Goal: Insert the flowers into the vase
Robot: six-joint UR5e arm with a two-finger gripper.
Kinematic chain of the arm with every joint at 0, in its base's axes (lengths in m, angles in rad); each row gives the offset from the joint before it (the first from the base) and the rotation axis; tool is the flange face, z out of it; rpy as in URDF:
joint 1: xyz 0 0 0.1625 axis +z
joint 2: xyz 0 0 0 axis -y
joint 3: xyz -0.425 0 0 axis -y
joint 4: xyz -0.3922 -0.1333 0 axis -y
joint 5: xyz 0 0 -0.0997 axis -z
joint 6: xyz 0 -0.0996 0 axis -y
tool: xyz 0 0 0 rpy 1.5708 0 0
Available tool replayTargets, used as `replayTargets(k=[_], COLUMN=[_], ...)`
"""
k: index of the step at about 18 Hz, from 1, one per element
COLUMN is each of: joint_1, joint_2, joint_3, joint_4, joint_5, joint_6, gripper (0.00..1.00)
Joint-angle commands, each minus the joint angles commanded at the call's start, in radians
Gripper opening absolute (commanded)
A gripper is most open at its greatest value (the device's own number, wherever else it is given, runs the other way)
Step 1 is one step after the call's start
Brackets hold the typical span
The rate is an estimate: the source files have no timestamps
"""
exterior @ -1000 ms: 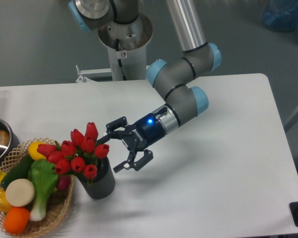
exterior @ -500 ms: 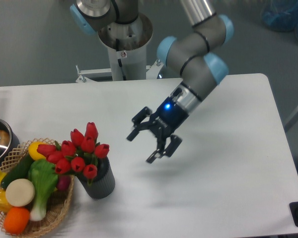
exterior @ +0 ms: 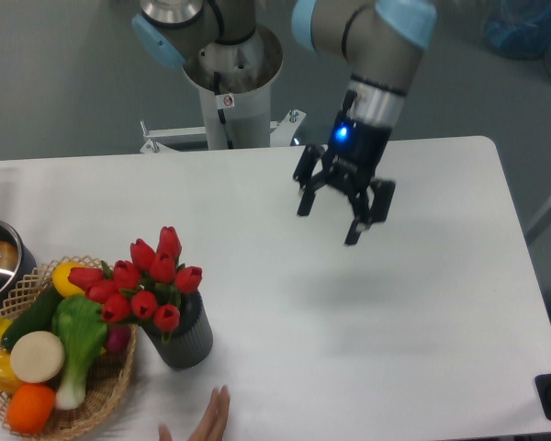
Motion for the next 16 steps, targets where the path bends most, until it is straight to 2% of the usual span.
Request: replayTargets(k=[2, 4, 6, 8, 10, 13, 16], joint_1=[0.003, 0.005, 0.005, 0.012, 0.037, 0.072, 0.074], joint_2=[0.032, 0.043, 0.052, 0.068, 0.080, 0.098, 0.106], joint_3=[0.035, 0.043, 0.046, 0.058, 0.062, 0.060, 0.051], joint_4=[-0.074, -0.089, -0.112, -0.181, -0.223, -0.269, -0.272], joint_5=[0.132, 0.218, 0.230, 0.266, 0.318, 0.315, 0.315], joint_6=[0.007, 0.035, 0.114, 0.216, 0.326, 0.368, 0.371], gripper=[1.00, 1.00, 1.00, 1.00, 1.00, 1.00, 1.00])
